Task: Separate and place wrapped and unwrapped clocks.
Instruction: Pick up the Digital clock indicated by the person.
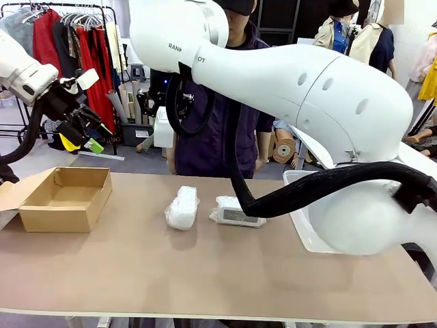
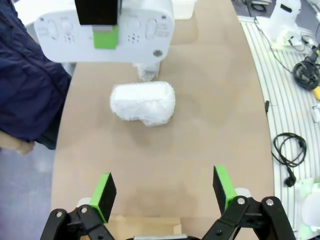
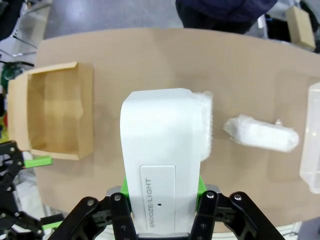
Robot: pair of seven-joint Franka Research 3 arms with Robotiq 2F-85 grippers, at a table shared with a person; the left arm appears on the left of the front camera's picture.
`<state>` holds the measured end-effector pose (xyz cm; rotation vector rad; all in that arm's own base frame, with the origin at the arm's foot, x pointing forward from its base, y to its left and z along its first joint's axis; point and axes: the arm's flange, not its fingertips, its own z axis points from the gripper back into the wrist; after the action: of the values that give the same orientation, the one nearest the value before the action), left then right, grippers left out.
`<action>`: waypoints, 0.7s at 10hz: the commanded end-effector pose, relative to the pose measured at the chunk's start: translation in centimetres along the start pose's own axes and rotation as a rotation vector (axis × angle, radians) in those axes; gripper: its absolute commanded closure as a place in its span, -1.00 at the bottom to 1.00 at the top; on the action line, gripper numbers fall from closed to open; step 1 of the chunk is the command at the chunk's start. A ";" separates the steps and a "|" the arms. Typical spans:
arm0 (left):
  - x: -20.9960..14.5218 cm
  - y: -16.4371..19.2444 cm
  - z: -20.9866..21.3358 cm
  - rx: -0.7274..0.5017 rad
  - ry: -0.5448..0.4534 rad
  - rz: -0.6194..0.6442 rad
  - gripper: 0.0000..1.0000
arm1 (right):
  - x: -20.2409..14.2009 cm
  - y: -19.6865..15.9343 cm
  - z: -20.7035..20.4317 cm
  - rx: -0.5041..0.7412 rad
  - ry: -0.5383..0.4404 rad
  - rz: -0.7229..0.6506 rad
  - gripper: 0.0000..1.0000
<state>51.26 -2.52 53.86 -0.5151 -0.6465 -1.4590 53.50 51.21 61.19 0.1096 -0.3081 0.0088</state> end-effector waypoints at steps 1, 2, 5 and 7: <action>-0.1 -0.1 0.2 -0.004 -0.005 -0.012 -1.00 | -6.2 -7.0 0.4 0.008 -0.048 -0.044 1.00; -0.1 -0.1 0.2 -0.004 -0.005 -0.012 -1.00 | -6.3 -7.9 1.6 0.009 -0.044 -0.058 1.00; -0.1 -0.1 0.2 -0.004 -0.005 -0.012 -1.00 | -6.4 -10.6 3.3 0.022 0.008 -0.076 1.00; -0.1 -0.1 0.2 -0.004 -0.005 -0.012 -1.00 | -6.5 -12.2 3.1 0.015 0.063 -0.050 1.00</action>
<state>51.26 -2.51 53.86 -0.5150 -0.6465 -1.4588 53.43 45.24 67.06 0.1089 -0.2763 -0.0573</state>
